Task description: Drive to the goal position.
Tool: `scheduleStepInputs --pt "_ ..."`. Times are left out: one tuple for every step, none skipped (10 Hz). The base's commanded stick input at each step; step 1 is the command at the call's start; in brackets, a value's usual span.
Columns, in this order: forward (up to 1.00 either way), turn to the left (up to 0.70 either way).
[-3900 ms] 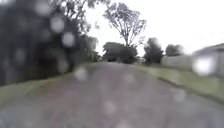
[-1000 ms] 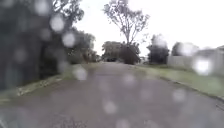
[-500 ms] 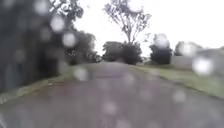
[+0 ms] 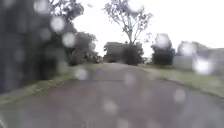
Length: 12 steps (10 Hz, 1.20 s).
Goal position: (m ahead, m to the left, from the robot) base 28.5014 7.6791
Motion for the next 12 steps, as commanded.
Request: scheduleStepInputs --pt "1.0 -0.4" --pt "1.0 -0.07" --pt "1.0 -0.04" --pt "1.0 -0.01" --pt "1.0 0.0" --pt "1.0 0.0" --pt "1.0 0.0" --pt "1.0 0.0" --pt "1.0 0.0" --pt "1.0 0.0" --pt "1.0 0.0" --pt "1.0 0.0"
